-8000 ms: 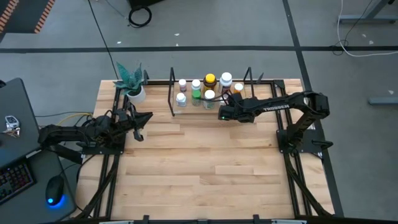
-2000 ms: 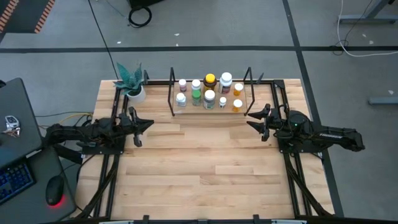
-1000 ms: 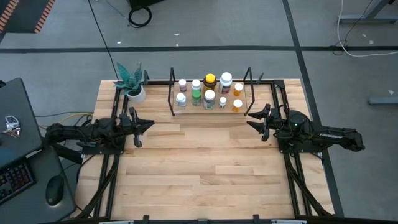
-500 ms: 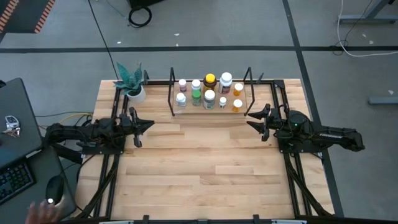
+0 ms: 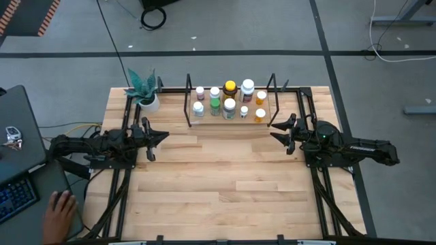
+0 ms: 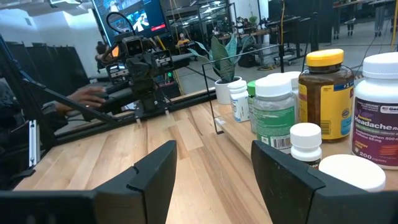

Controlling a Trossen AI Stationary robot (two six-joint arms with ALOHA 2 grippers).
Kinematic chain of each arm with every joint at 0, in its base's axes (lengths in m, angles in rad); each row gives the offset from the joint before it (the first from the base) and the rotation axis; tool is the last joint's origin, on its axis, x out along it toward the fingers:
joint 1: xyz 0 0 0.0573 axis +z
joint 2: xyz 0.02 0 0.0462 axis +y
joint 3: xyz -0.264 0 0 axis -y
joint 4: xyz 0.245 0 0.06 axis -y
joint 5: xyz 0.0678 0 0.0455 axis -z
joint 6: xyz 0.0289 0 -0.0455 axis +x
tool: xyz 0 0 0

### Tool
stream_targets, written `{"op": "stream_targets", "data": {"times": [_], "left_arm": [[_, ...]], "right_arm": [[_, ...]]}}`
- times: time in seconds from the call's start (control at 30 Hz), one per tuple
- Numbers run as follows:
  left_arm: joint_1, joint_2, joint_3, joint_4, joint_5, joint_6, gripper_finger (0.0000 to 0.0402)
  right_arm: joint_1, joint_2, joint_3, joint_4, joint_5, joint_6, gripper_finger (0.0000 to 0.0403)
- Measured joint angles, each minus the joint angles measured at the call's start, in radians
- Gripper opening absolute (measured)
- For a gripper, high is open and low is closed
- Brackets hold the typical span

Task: Pick and place medicine bottles onto shelf by color
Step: Return to Home Position

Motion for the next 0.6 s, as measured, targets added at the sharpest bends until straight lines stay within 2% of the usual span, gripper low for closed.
{"op": "stream_targets", "data": {"times": [0.37, 0.6], "left_arm": [[0.000, 0.000, 0.000, 0.000, 0.000, 0.000, 0.0040], [0.000, 0.000, 0.000, 0.000, 0.000, 0.000, 0.0033]], "right_arm": [[0.000, 0.000, 0.000, 0.000, 0.000, 0.000, 0.0215], [0.000, 0.000, 0.000, 0.000, 0.000, 0.000, 0.0215]]}}
